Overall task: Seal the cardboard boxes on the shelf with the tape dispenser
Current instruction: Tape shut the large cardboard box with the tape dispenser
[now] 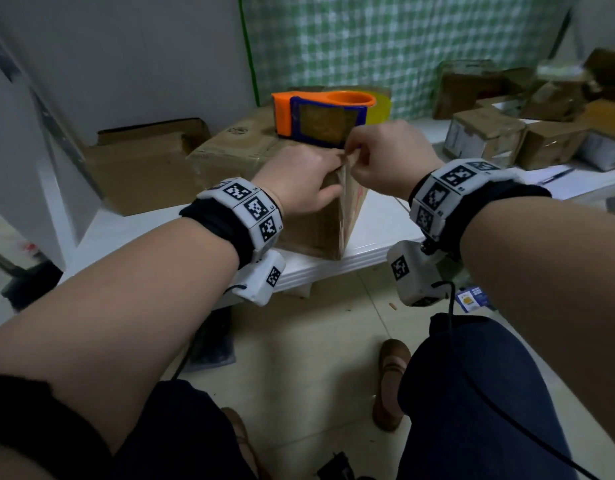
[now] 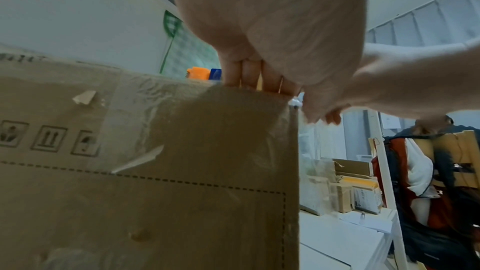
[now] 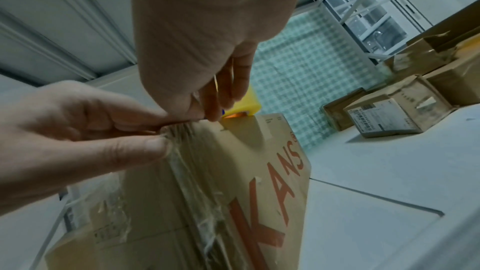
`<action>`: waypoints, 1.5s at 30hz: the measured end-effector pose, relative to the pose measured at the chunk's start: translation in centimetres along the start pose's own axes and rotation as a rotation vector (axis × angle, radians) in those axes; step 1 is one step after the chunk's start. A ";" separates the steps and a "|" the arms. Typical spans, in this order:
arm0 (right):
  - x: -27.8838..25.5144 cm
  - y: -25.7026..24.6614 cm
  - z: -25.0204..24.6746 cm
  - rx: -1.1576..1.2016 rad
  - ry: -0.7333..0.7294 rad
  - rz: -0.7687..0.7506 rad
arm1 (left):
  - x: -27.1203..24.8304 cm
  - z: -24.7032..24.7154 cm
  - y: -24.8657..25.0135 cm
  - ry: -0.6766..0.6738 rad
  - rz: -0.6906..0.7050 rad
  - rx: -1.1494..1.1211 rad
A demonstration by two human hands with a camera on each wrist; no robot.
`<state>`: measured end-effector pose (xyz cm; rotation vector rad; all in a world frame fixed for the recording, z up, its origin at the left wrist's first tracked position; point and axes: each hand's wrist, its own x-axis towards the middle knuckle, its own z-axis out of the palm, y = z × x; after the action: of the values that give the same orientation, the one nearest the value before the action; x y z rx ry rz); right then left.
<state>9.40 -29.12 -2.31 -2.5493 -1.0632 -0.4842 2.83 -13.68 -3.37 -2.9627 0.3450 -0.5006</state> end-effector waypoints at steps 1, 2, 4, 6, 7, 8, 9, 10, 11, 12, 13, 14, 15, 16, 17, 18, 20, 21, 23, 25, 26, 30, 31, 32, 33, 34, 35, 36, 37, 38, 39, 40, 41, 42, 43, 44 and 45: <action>-0.2 0.0 0.1 0.024 -0.037 0.001 | -0.2 -0.1 -0.4 -0.006 0.011 -0.045; -0.3 -0.1 0.3 0.049 -0.073 0.002 | -0.4 -0.1 -0.8 -0.011 0.021 -0.078; -0.5 -0.2 0.5 0.072 -0.137 0.003 | -0.7 -0.3 -1.3 -0.008 0.033 -0.110; -0.4 -0.2 1.0 0.058 -0.179 -0.007 | -1.0 -0.4 -1.6 0.002 0.041 -0.117; -0.4 -0.1 1.3 0.049 -0.184 -0.009 | -1.1 -0.3 -1.6 0.000 0.035 -0.112; -0.3 -0.1 1.6 0.042 -0.184 -0.009 | -1.2 -0.1 -1.6 0.001 0.025 -0.103; -0.2 0.0 1.8 0.041 -0.182 -0.007 | -1.2 0.1 -1.6 0.007 0.013 -0.093; -0.1 0.1 2.1 0.043 -0.180 -0.005 | -1.3 0.3 -1.6 0.018 0.006 -0.085; 0.0 0.1 2.3 0.049 -0.178 -0.004 | -1.3 0.5 -1.6 0.034 0.006 -0.081; 0.0 0.1 2.5 0.058 -0.175 -0.003 | -1.3 0.6 -1.6 0.052 0.014 -0.081; 0.0 0.1 2.6 0.069 -0.172 -0.001 | -1.3 0.7 -1.6 0.076 0.031 -0.087; 0.0 0.1 2.7 0.079 -0.168 0.002 | -1.3 0.6 -1.7 0.101 0.051 -0.090; 0.0 0.2 2.8 0.086 -0.167 0.003 | -1.2 0.5 -1.8 0.124 0.068 -0.089; 0.0 0.2 2.9 0.089 -0.167 0.002 | -1.1 0.5 -1.9 0.135 0.076 -0.088; 0.0 0.2 2.9 0.093 -0.168 -0.001 | -1.1 0.4 -2.0 0.138 0.082 -0.089; 0.0 0.2 3.0 0.097 -0.168 -0.005 | -1.0 0.4 -2.1 0.142 0.088 -0.096; -0.1 0.2 3.1 0.107 -0.172 -0.008 | -1.1 0.4 -2.2 0.160 0.101 -0.116; -0.1 0.2 3.2 0.112 -0.175 -0.008 | -1.1 0.4 -2.3 0.171 0.105 -0.125; -0.2 0.2 3.4 0.120 -0.182 -0.002 | -1.1 0.4 -2.4 0.192 0.110 -0.133; -0.3 0.0 3.7 0.126 -0.180 0.010 | -1.0 0.5 -2.5 0.203 0.103 -0.127; -0.4 -0.1 3.9 0.126 -0.176 0.012 | -1.0 0.6 -2.5 0.207 0.103 -0.124; -0.7 -0.4 4.8 0.065 -0.161 -0.016 | -1.1 0.9 -2.3 0.228 0.109 -0.128; -0.7 -0.4 4.9 0.031 -0.157 -0.018 | -1.2 0.9 -2.3 0.234 0.105 -0.129; -0.7 -0.5 4.9 -0.006 -0.152 -0.016 | -1.2 0.9 -2.2 0.238 0.101 -0.127; -0.8 -0.5 5.0 -0.043 -0.147 -0.013 | -1.2 0.9 -2.2 0.241 0.099 -0.124; -0.8 -0.5 4.9 -0.072 -0.143 -0.013 | -1.2 0.9 -2.1 0.245 0.099 -0.121; -0.7 -0.5 4.9 -0.090 -0.141 -0.018 | -1.2 0.9 -2.1 0.247 0.099 -0.121; -0.7 -0.5 4.8 -0.093 -0.138 -0.028 | -1.2 1.0 -2.1 0.249 0.096 -0.122; -0.6 -0.4 4.8 -0.082 -0.133 -0.037 | -1.3 1.0 -2.1 0.247 0.091 -0.125; -0.5 -0.4 4.8 -0.061 -0.123 -0.045 | -1.3 0.9 -2.0 0.246 0.087 -0.130; -0.4 -0.4 4.8 -0.037 -0.108 -0.051 | -1.3 0.9 -2.0 0.247 0.085 -0.135; -0.3 -0.4 4.8 -0.015 -0.090 -0.058 | -1.3 0.8 -2.0 0.248 0.086 -0.138; -0.3 -0.4 4.7 0.002 -0.072 -0.066 | -1.3 0.7 -2.0 0.245 0.087 -0.142; -0.3 -0.4 4.7 0.013 -0.055 -0.075 | -1.3 0.7 -2.1 0.242 0.088 -0.144; -0.2 -0.4 4.7 0.018 -0.041 -0.085 | -1.3 0.7 -2.1 0.242 0.089 -0.142; -0.2 -0.3 4.6 0.024 -0.029 -0.095 | -1.2 0.6 -2.2 0.244 0.087 -0.141; -0.2 -0.3 4.7 0.031 -0.018 -0.102 | -1.2 0.5 -2.3 0.241 0.080 -0.145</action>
<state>9.88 -27.10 -6.50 -2.4859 -1.2027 -0.4687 2.38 -11.08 -3.85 -3.0138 0.5429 -0.8606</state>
